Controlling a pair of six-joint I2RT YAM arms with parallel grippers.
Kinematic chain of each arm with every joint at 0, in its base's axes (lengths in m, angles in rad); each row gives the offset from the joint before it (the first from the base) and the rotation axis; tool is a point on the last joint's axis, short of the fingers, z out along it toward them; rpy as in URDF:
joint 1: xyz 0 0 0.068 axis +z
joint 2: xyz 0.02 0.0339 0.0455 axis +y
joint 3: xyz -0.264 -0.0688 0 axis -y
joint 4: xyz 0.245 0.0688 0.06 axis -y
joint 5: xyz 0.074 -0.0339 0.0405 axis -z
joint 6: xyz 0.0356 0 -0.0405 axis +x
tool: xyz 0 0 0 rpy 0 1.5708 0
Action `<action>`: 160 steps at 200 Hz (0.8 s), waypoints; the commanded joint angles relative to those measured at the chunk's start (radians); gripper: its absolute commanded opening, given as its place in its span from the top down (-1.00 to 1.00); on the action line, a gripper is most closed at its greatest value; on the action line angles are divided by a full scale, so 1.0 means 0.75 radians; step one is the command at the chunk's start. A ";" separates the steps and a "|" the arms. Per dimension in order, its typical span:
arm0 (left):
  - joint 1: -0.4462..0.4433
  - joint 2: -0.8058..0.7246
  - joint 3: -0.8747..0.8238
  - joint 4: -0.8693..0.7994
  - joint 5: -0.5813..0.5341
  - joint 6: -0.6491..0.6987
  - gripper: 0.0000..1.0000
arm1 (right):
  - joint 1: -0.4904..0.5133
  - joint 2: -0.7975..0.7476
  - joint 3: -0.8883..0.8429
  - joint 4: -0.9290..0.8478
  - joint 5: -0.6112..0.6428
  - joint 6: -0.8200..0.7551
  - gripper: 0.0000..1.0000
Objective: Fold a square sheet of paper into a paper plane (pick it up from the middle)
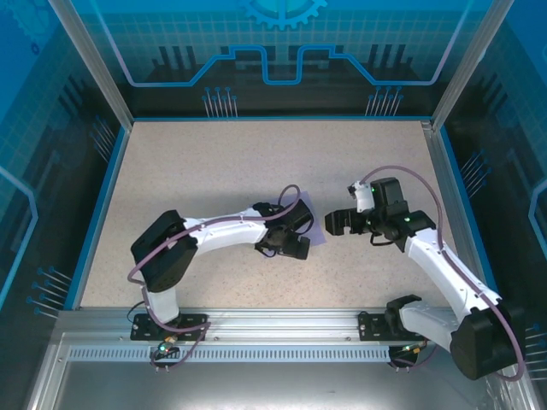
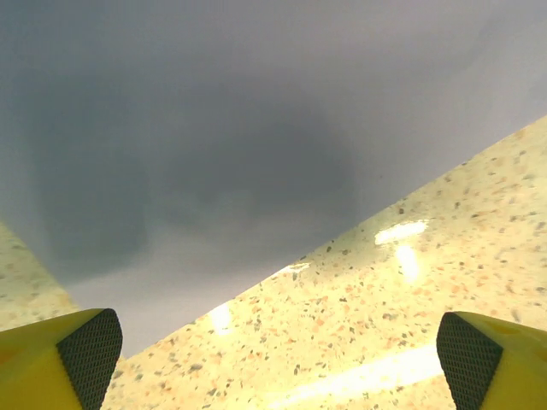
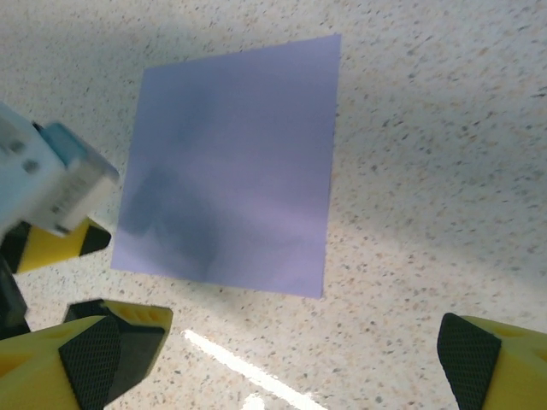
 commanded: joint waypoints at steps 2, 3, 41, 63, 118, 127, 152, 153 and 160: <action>0.052 -0.119 -0.058 -0.056 0.002 0.033 -0.97 | 0.106 0.028 0.021 -0.022 0.059 0.076 -0.99; 0.055 -0.124 -0.060 -0.055 0.004 0.033 -0.97 | 0.111 0.030 0.021 -0.021 0.063 0.077 -0.99; 0.169 -0.334 -0.186 -0.022 0.065 0.160 -0.98 | 0.281 0.169 0.098 0.013 0.186 0.149 -0.98; 0.289 -0.458 -0.298 0.037 0.175 0.213 -0.97 | 0.368 0.281 0.174 0.018 0.254 0.164 -0.98; 0.550 -0.646 -0.521 0.188 0.415 0.270 -0.97 | 0.535 0.634 0.428 -0.024 0.427 0.227 -0.98; 0.583 -0.658 -0.540 0.202 0.439 0.270 -0.97 | 0.550 0.690 0.469 -0.030 0.435 0.225 -0.98; 0.638 -0.669 -0.557 0.211 0.462 0.284 -0.97 | 0.566 0.797 0.536 -0.036 0.456 0.222 -0.99; 0.641 -0.670 -0.557 0.211 0.464 0.284 -0.98 | 0.567 0.801 0.538 -0.036 0.456 0.221 -0.98; 0.652 -0.672 -0.562 0.216 0.467 0.286 -0.97 | 0.573 0.828 0.555 -0.035 0.465 0.221 -0.98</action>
